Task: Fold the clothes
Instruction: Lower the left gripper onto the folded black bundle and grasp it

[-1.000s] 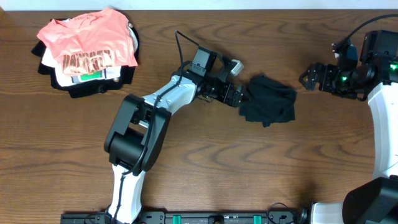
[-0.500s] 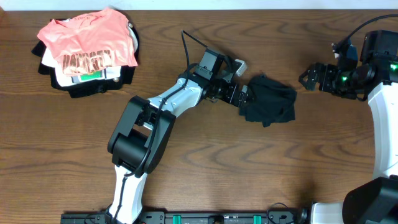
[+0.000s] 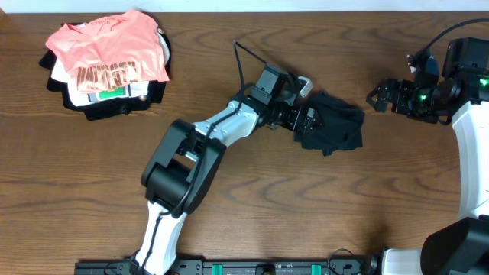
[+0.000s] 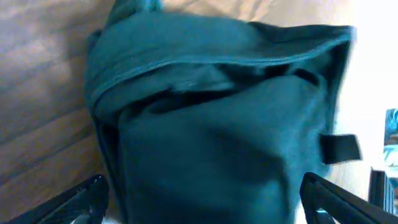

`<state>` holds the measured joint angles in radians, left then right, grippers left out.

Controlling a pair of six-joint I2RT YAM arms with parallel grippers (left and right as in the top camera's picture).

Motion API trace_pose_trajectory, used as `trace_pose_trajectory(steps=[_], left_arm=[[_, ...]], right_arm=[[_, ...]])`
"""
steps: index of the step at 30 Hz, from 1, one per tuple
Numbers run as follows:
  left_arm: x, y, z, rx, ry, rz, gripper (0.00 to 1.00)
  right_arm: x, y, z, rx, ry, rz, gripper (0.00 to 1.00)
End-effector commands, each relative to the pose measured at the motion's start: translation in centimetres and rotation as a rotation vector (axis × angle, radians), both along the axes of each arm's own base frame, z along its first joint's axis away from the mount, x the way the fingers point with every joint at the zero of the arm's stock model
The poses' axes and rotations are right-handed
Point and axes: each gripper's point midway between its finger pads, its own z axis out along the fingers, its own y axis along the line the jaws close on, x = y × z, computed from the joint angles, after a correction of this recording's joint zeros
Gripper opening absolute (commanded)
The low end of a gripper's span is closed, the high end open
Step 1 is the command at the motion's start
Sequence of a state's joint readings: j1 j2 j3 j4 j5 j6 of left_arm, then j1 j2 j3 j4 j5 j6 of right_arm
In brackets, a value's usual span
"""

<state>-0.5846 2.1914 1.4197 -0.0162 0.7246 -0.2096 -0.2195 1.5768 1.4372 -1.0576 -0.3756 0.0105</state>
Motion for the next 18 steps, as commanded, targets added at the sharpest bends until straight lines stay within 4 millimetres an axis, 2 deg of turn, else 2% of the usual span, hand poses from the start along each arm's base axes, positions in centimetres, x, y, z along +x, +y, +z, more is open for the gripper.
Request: trace_pose_trajectory(steps=[1,5,7,9,10,11,15,18], left_arm=[[0.4,0.3,-1.7,0.009,0.1,0.08,0.98],[0.4,0.1,-1.9,0.0,0.169,0.133,0.99],[0.3,-0.1,-1.8,-0.006,0.185,0.143,0.93],[0.2,-0.3,-1.7,-0.01,0.194,0.15,0.71],[0.3,-0.4,-1.6,-0.015,0.198,0.155,0.57],[0.3,-0.5,-1.5,-0.022,0.207,0.166,0.49],[0.8,-0.9,-1.0,-0.052,0.237,0.205,0.31],[1.1,-1.1,-0.6,-0.068,0.224,0.204,0.07]], right_arm=[[0.1,0.9,0.6,0.007,-0.022,0.039,0.99],[0.1,0.9,0.6,0.007,-0.023,0.038,0.99],[0.1,0.9,0.6,0.006,-0.024,0.038,0.99],[0.2,0.9,0.7,0.006,-0.025,0.039,0.99],[0.2,0.9,0.7,0.006,-0.025,0.039,0.99],[0.2,0.9,0.7,0.006,-0.025,0.039,0.99],[0.2,0.9,0.7,0.006,-0.025,0.039,0.99],[0.2,0.9,0.7,0.006,-0.025,0.039,0.99]])
